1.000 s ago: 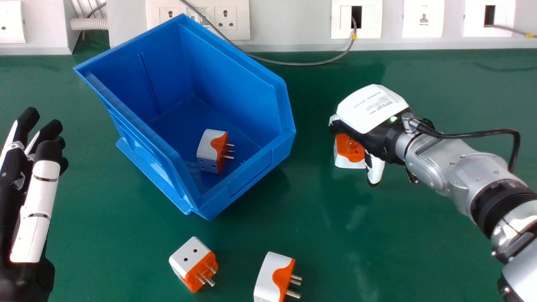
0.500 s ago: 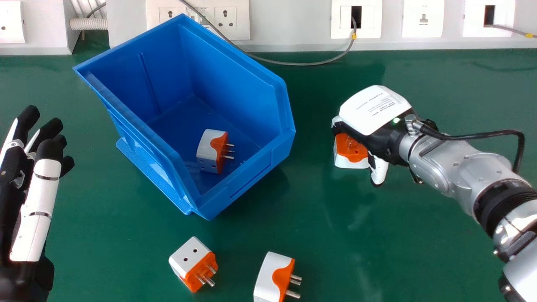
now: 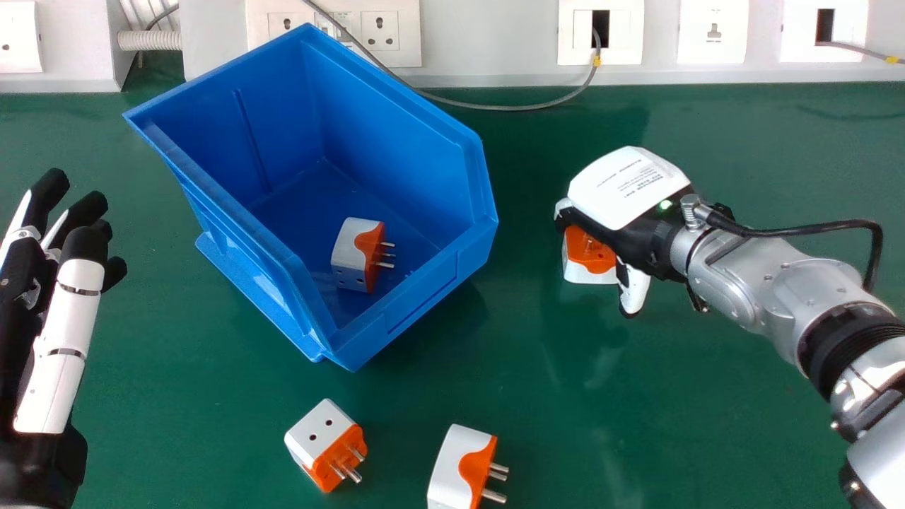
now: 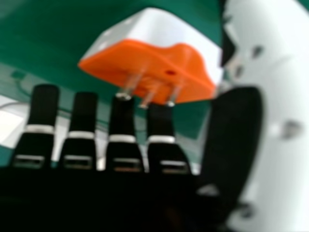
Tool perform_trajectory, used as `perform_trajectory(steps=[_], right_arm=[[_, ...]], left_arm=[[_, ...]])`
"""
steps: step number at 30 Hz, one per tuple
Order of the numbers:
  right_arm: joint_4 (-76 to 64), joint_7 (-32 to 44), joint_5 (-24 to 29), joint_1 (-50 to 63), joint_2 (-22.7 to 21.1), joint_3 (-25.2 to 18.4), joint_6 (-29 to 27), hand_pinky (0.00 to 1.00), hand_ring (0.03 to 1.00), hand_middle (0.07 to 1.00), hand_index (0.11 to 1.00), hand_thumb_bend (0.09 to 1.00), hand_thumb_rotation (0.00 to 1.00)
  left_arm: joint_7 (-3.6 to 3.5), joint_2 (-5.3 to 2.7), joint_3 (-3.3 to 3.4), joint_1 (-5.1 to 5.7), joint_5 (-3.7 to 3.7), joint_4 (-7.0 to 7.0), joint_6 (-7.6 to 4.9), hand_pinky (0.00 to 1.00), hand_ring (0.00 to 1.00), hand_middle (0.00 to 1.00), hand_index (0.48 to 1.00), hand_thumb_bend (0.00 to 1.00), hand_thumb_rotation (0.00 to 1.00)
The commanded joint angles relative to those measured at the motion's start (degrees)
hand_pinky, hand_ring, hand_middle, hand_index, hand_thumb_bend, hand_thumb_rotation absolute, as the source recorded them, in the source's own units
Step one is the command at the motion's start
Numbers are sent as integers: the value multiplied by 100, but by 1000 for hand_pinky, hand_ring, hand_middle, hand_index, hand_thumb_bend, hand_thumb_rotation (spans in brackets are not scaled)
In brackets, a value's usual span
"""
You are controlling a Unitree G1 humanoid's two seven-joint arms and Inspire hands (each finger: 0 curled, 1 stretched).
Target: Pick all objects and put in blue box
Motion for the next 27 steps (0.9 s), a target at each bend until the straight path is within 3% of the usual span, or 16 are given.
perform_trajectory(steps=[1,7,20,27], right_arm=[[-24,-193,-50,-222,-126,67,-95,633,766,791,736,632,0],[12,-323,-168,-286,-180,222,-290,613,760,784,724,575,0],[128,-775,-529,-438,-330,553,-588,575,734,767,712,559,0],[223,-599,-224,-429,-218,302,-318,579,735,762,703,557,0]], left_arm=[[30,67,73,33,-19,-224,17,890,929,922,950,444,751],[19,67,88,46,-33,-278,79,903,941,933,962,436,758],[-15,47,125,104,-47,-234,27,931,954,944,973,436,768],[-65,76,179,45,-135,-127,17,949,964,953,979,441,771]])
